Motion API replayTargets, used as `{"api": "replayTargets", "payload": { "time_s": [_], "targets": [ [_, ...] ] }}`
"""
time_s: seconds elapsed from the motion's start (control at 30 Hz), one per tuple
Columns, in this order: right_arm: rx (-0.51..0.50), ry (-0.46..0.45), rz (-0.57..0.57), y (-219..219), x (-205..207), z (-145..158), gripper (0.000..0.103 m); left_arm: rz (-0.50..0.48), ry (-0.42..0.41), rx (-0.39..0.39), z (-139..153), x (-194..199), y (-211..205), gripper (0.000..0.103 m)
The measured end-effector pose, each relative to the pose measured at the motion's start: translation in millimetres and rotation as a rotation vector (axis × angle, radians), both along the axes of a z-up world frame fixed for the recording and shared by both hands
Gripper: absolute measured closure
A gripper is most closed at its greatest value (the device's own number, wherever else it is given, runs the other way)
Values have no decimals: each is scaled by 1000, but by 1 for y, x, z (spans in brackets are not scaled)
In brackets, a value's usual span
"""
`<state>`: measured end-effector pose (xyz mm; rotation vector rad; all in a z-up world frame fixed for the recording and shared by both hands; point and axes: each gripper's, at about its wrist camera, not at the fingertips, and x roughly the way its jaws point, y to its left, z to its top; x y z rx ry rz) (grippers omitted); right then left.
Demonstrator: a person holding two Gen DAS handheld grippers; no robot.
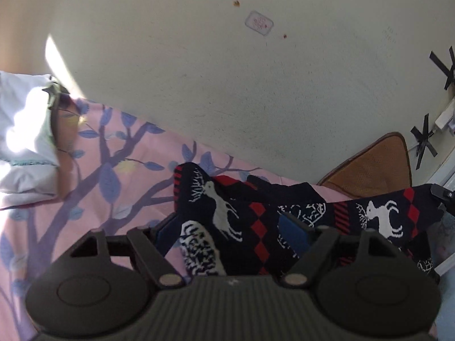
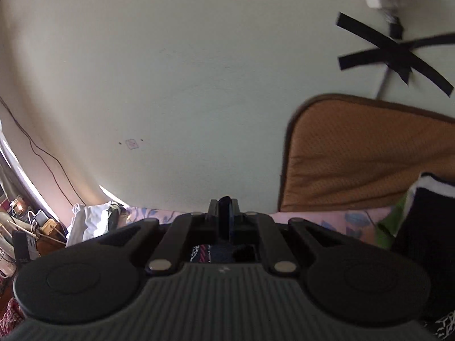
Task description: Fold small clothes
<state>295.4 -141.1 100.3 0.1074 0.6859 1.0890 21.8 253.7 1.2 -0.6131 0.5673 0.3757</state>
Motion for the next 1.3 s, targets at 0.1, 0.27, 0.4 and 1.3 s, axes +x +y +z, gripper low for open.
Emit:
{"api": "replayTargets", "payload": {
  "time_s": [0.1, 0.27, 0.4, 1.3],
  "targets": [
    [-6, 41, -45, -12, 14, -21, 94, -3, 65, 3, -23, 31, 4, 46],
    [0, 123, -137, -31, 24, -58, 94, 20, 93, 98, -34, 43, 3, 50],
    [-84, 166, -229, -32, 27, -90, 94, 6, 140, 237, -40, 52, -13, 45],
    [-82, 203, 200, 193, -92, -53, 54, 102, -253, -173, -44, -30, 39, 62]
  ]
}}
